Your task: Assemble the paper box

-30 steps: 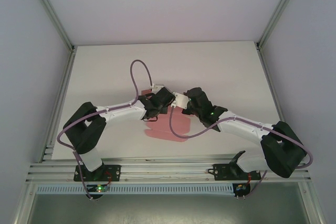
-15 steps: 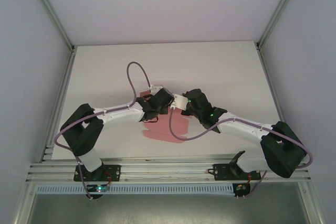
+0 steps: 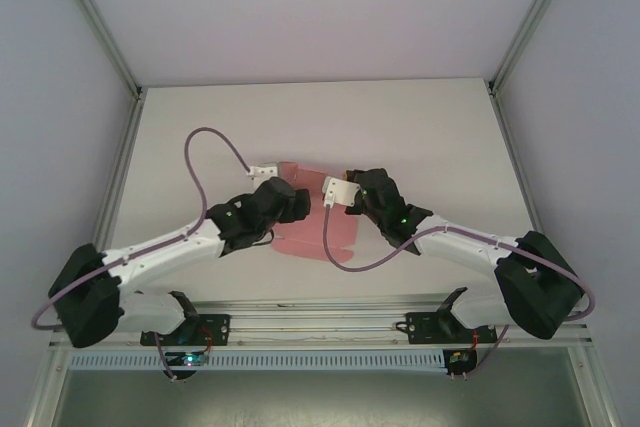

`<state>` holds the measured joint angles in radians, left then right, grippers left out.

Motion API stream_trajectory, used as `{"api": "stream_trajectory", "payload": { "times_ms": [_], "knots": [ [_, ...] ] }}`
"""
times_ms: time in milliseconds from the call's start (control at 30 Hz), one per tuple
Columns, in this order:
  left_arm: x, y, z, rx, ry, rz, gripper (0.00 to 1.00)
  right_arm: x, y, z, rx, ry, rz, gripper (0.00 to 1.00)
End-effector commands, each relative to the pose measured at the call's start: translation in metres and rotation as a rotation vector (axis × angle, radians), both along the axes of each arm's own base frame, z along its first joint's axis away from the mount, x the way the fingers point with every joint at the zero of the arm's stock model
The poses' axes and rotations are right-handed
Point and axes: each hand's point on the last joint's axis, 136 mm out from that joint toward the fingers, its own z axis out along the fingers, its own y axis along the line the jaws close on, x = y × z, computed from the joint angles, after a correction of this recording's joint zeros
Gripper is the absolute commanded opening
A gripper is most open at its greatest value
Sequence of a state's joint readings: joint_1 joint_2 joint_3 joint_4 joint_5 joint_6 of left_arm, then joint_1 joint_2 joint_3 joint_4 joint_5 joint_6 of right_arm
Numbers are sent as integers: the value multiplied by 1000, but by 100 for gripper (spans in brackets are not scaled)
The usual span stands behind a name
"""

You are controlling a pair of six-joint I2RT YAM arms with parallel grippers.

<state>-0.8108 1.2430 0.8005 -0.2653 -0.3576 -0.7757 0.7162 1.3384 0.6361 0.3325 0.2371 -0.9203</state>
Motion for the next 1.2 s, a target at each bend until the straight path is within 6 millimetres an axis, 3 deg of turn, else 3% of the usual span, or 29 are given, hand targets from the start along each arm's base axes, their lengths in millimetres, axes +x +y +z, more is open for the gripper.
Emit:
{"api": "stream_trajectory", "payload": {
  "times_ms": [0, 200, 333, 533, 667, 900, 1067, 1167],
  "knots": [
    [-7, 31, 4, 37, -22, 91, 100, 9, 2, 13, -62, -99, 2, 0],
    [-17, 71, 0, 20, 8, 192, 100, 17, 10, 10, -190, -192, 5, 0],
    [-22, 97, -8, 25, 40, 267, 100, 18, 15, -6, -273, -278, -26, 0],
    [-24, 112, -13, -7, 56, 294, 100, 14, 16, -24, -319, -324, -35, 0],
    [-18, 122, -11, -4, 69, 310, 100, 10, 17, -21, -295, -350, -25, 0],
    [24, 137, -18, -97, 146, 327, 100, 2, 19, -37, -302, -321, 33, 0],
    [69, 143, -20, -71, 143, 323, 100, 5, 14, -43, -288, -288, 27, 0],
    [94, 144, -31, -51, 198, 305, 100, 4, 15, -49, -283, -231, 43, 0]
  ]
}}
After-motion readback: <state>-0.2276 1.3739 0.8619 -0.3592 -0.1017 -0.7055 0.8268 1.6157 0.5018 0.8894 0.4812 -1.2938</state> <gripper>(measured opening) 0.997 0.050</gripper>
